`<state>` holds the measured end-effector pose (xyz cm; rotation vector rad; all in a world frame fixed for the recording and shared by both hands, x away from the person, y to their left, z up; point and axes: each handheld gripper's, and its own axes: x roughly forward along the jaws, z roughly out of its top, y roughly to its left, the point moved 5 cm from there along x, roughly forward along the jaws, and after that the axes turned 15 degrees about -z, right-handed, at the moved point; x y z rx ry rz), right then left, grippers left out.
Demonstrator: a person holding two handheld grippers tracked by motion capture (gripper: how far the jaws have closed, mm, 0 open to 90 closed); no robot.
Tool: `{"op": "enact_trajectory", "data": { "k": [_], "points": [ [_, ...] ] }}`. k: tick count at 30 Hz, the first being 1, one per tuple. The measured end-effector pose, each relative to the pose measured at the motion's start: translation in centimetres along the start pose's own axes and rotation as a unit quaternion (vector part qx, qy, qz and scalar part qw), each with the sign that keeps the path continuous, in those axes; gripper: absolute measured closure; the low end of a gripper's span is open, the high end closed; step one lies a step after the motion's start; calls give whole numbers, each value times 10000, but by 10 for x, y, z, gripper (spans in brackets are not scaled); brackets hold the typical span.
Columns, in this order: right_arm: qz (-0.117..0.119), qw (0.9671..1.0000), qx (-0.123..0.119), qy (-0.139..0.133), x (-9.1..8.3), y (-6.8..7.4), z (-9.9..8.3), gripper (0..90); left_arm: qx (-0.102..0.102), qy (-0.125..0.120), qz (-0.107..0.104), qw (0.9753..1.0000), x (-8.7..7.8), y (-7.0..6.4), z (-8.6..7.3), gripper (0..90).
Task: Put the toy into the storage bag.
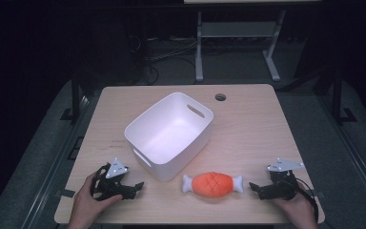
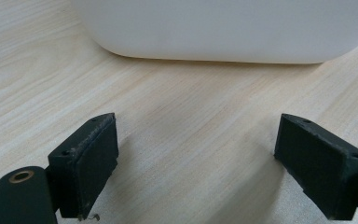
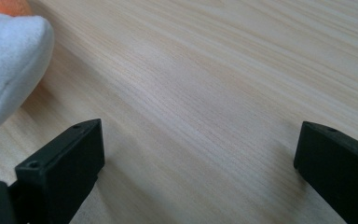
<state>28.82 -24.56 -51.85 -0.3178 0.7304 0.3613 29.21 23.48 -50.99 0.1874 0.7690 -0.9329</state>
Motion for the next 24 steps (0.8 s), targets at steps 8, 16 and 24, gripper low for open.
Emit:
{"op": "enact_trajectory", "data": {
  "k": [8, 16, 24],
  "points": [
    [7, 10000, -8, -6, -2, -2, 0, 70, -4, -15, 1, 10000, 1, 0, 1, 125],
    [155, 9995, 92, -256, -24, -7, 5, 404, -4, -17, 3, 10000, 1, 0, 1, 126],
    [725, 9965, 21, -408, -42, -1, 8, 878, -4, -16, 4, 10000, 1, 0, 1, 126]
  ]
}}
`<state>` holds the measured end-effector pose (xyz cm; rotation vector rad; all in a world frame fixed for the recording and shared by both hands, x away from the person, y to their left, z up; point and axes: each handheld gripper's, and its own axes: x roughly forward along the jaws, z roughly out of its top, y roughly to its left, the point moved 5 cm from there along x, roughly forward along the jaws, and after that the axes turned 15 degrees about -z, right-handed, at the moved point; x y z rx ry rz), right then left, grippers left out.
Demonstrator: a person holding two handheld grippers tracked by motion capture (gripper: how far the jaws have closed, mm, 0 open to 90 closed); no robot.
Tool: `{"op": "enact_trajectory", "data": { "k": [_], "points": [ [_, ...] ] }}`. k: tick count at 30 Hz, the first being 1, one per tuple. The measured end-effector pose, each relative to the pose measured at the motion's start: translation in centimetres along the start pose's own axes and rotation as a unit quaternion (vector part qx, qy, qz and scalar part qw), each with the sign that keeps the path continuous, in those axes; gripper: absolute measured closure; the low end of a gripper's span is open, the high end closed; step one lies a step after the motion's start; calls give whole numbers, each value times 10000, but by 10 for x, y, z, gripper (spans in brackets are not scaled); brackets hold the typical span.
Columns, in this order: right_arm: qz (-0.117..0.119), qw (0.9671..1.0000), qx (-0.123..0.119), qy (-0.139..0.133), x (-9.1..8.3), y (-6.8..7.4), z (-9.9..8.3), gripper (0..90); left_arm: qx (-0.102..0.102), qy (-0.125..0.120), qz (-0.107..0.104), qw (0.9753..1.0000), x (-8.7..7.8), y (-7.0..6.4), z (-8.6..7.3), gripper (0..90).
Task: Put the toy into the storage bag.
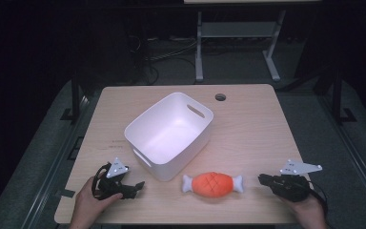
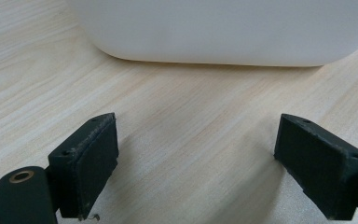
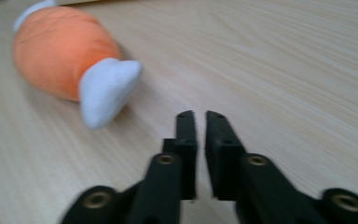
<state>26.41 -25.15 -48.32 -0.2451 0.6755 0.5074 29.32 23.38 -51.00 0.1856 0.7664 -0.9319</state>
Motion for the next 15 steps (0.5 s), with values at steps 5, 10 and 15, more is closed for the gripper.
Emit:
{"op": "enact_trajectory", "data": {
  "k": [5, 10, 15],
  "points": [
    [381, 9991, -157, -22, 0, 12, 4, 896, 18, 19, 1, 10000, 0, 0, 0, 128],
    [725, 9968, -293, -146, -2, 27, 9, 896, 15, 19, 0, 10000, -1, 0, 0, 128],
    [938, 9947, -401, -141, 1, 39, 11, 896, 17, 16, 2, 10000, -1, 0, 0, 128]
  ]
}}
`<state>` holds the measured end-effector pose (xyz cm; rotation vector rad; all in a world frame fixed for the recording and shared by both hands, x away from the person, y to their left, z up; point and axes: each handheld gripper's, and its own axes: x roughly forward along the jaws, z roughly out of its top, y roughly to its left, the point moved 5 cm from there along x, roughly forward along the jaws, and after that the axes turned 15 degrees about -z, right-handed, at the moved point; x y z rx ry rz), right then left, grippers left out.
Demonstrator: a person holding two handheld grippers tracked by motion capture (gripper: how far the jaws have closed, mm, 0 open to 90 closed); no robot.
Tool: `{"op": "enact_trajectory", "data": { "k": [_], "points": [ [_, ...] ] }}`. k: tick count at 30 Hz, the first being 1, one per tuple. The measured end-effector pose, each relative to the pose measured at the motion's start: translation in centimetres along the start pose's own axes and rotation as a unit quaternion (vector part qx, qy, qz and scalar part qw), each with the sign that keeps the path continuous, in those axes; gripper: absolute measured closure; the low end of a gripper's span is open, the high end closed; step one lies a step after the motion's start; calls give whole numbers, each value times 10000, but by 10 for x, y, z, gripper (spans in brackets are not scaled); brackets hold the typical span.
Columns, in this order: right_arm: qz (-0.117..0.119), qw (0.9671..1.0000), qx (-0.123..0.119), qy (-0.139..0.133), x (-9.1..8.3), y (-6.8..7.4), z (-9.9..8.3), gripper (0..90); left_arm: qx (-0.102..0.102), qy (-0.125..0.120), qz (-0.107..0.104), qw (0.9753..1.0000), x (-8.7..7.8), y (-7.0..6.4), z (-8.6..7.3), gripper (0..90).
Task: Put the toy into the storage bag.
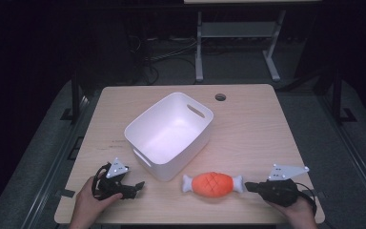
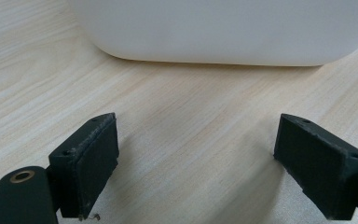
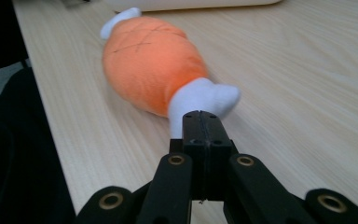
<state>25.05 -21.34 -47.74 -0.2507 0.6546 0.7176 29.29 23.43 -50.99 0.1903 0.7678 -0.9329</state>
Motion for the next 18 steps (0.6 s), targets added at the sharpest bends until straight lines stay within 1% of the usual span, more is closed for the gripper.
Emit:
{"op": "enact_trajectory", "data": {
  "k": [2, 5, 6, 8, 10, 14, 18],
  "points": [
    [63, 10000, -33, -8, 1, 4, 1, 895, -1, 6, -3, 10000, 0, 0, 0, 128],
    [279, 9996, 43, -66, 3, 9, 2, 896, -2, -1, 0, 10000, 0, 0, 0, 128],
    [330, 9994, 34, -47, 4, 11, 1, 896, -1, 1, -1, 10000, 0, 0, 0, 128],
    [354, 9994, -35, 4, 8, 15, 0, 895, 1, 8, -2, 10000, 0, 0, 0, 128],
    [410, 9991, -32, 42, 10, 17, -1, 895, 1, 8, -2, 10000, 0, 0, 0, 128],
    [396, 9991, -74, 125, 15, 18, -3, 895, -1, -1, 0, 10000, 0, 0, 0, 128],
    [325, 9993, -129, 164, 20, 15, -3, 895, 1, 3, 0, 10000, 0, 0, 0, 128]
  ]
}}
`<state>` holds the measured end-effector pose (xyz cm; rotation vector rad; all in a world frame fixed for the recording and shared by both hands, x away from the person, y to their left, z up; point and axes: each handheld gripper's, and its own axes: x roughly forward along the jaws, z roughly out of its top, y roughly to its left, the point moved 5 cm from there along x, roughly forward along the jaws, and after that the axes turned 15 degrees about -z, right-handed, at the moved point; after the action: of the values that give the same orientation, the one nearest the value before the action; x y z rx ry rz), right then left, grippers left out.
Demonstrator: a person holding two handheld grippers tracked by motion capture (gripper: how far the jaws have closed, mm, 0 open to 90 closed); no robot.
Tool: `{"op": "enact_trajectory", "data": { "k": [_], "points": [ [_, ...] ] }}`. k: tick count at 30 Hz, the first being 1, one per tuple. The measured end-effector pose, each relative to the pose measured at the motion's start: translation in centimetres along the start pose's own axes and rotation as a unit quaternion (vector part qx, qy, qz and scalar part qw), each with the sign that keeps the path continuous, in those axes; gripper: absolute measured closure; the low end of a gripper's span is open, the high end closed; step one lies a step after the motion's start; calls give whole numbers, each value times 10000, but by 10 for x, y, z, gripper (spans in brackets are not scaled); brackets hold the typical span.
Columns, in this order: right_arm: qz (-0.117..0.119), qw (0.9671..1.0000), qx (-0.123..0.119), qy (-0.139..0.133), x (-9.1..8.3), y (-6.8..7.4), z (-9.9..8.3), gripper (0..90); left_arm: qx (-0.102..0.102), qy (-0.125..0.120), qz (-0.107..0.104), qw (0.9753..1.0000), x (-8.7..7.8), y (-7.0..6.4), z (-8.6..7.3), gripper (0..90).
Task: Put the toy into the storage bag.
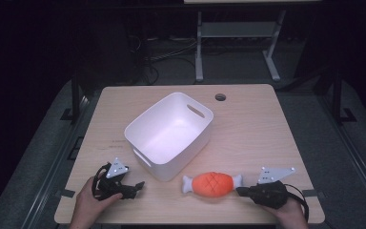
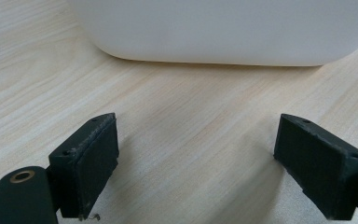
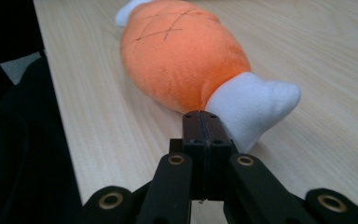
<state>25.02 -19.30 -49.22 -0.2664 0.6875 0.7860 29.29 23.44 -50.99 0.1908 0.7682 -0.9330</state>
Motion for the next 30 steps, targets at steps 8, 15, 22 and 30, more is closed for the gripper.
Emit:
{"op": "enact_trajectory", "data": {
  "k": [8, 15, 22, 30],
  "points": [
    [-170, 9998, -69, 46, 8, -7, 4, 895, -2, -5, -1, 10000, 0, 0, 0, 128],
    [-278, 9996, -67, 33, 14, -14, 10, 895, -2, -2, 0, 10000, 0, 0, 0, 128],
    [-333, 9994, -45, 28, 21, -21, 18, 895, -2, -2, -1, 10000, 0, 0, 0, 128],
    [-362, 9993, -33, 33, 30, -26, 26, 895, -1, -3, 0, 10000, 0, 0, 0, 128]
  ]
}}
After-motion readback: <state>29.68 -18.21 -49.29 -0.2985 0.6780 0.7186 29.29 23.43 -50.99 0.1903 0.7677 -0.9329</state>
